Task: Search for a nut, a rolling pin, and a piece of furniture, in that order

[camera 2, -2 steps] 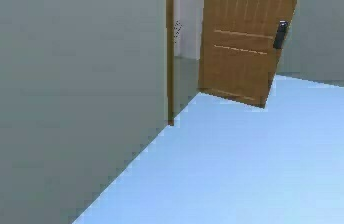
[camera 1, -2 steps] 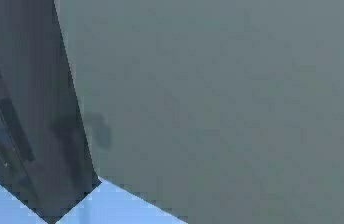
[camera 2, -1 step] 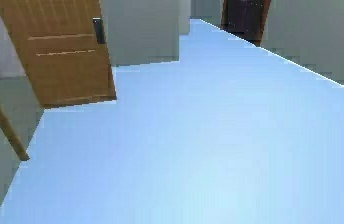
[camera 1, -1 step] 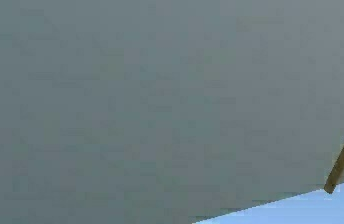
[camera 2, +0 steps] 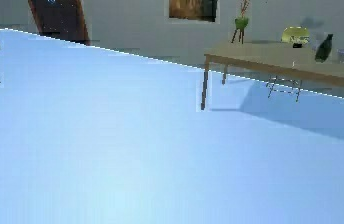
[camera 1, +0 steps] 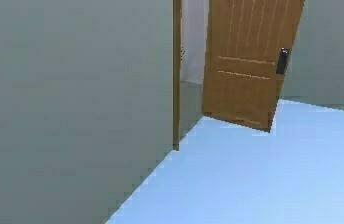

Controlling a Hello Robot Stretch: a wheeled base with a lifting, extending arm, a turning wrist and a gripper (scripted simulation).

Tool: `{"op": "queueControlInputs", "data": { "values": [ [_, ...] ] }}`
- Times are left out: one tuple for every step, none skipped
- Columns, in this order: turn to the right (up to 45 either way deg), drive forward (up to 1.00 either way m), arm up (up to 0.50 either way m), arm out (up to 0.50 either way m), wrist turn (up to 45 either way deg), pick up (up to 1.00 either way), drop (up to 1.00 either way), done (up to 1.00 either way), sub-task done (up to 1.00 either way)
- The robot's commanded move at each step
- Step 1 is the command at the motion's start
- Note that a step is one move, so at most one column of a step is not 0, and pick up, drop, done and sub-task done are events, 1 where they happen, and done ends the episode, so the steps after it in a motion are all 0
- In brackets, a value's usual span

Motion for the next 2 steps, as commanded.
{"op": "queueControlInputs", "data": {
  "values": [
    [45.0, 0.0, 0.0, 0.0, 0.0, 0.0, 0.0, 0.0, 0.0],
    [9.0, 0.0, 0.0, 0.0, 0.0, 0.0, 0.0, 0.0, 0.0]
  ]
}}
